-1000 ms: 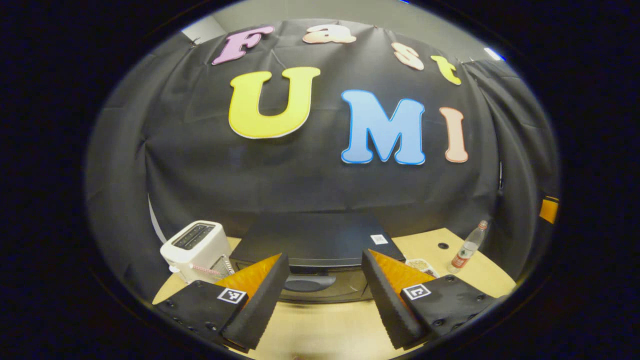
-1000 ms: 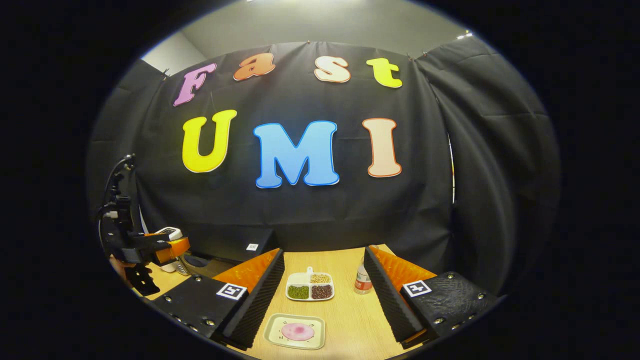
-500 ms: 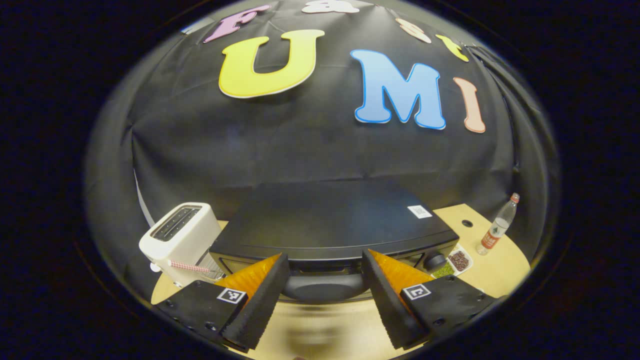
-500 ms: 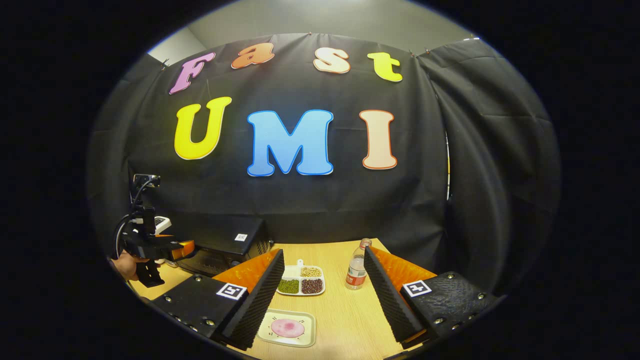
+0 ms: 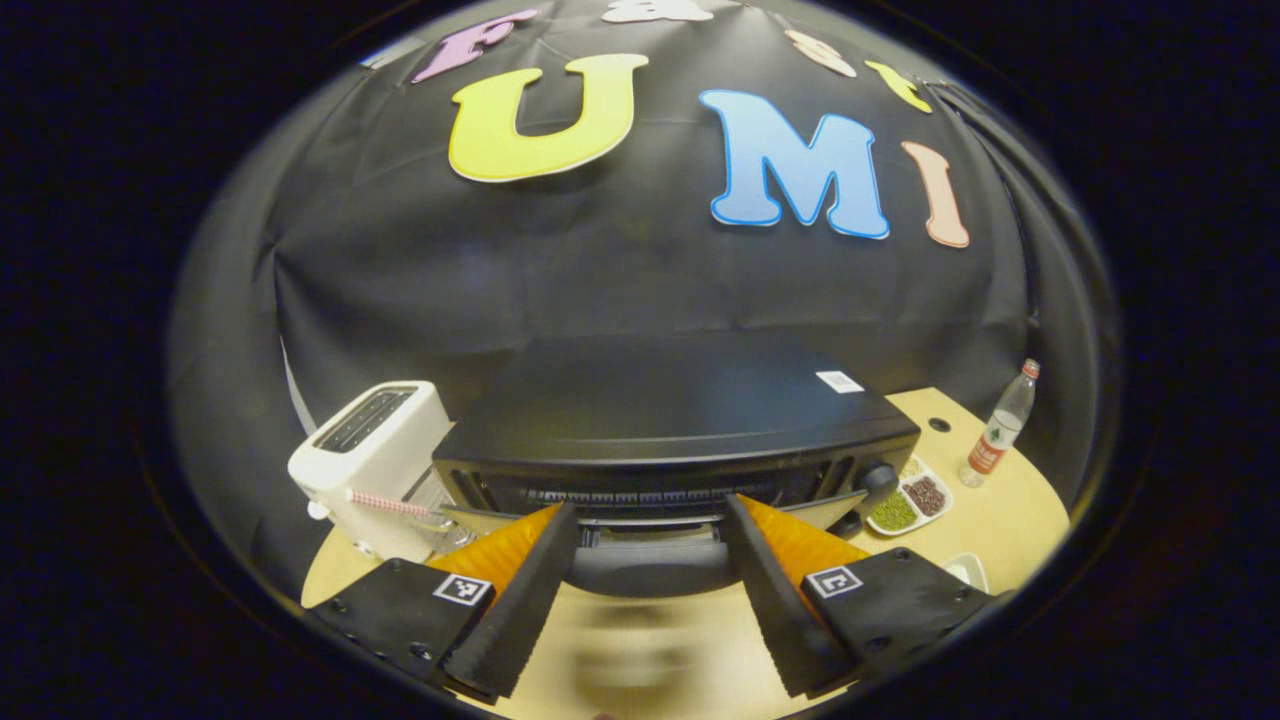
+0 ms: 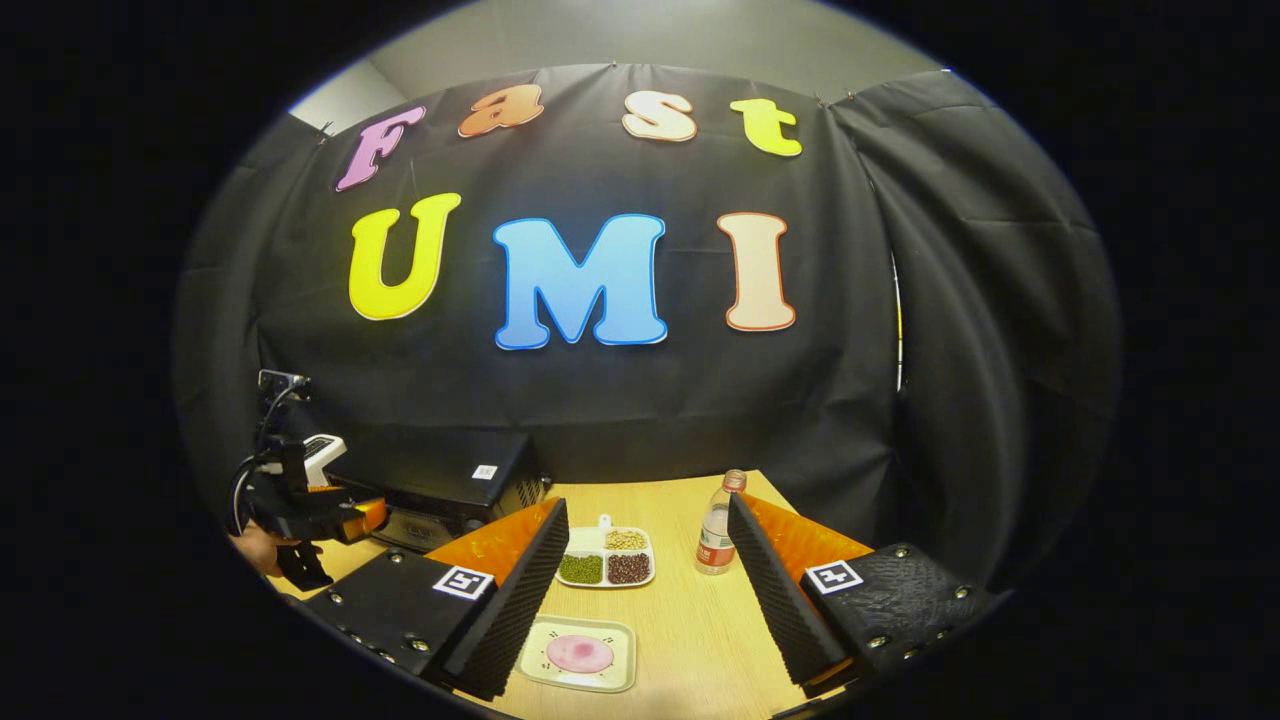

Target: Open the electric oven with the left hand, put the food in, and close the electric oven.

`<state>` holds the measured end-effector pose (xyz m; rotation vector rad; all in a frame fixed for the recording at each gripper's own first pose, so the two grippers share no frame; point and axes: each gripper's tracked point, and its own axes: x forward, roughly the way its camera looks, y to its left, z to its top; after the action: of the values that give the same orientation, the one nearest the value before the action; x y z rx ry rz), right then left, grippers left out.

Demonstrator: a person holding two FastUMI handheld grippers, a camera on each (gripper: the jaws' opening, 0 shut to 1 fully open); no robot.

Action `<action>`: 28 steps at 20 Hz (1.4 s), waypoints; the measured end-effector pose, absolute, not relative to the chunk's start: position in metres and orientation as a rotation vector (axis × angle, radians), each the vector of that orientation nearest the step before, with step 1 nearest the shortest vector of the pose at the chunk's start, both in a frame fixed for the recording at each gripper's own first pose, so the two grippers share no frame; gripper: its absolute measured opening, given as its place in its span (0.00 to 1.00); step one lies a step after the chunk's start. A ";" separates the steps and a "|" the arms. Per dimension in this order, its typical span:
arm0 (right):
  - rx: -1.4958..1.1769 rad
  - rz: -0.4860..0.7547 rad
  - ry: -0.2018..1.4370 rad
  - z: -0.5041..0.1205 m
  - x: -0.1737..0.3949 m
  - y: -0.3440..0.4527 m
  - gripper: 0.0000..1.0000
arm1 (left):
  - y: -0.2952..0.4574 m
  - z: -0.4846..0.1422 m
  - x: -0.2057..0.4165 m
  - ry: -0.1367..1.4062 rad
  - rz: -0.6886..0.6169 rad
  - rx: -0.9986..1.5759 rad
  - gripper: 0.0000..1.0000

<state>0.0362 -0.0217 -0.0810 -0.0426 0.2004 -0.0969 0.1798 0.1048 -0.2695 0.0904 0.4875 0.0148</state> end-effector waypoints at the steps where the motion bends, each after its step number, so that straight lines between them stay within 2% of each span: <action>1: -0.038 -0.091 0.206 -0.083 0.036 -0.021 0.98 | 0.105 -0.274 0.170 0.497 0.013 0.079 1.00; 9: -0.078 -0.025 0.371 -0.129 0.026 -0.002 0.98 | 0.105 -0.335 0.101 0.624 0.009 0.003 0.98; 15: -0.068 0.002 0.399 -0.142 0.018 -0.002 0.98 | 0.113 -0.362 0.078 0.697 0.027 0.040 1.00; 19: 0.002 0.004 0.492 -0.170 0.022 -0.013 0.98 | 0.096 -0.313 0.076 0.601 0.011 0.037 0.98; 24: 0.078 0.090 0.773 -0.244 0.028 -0.019 0.98 | 0.059 -0.211 0.067 0.406 -0.031 0.061 0.98; 28: 0.125 0.092 0.975 -0.304 0.033 -0.024 0.98 | 0.041 -0.150 0.045 0.310 -0.054 0.067 1.00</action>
<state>0.0333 -0.0237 -0.3043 0.1246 0.9753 0.0915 0.0446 0.0414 -0.1498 0.0671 0.3099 -0.0538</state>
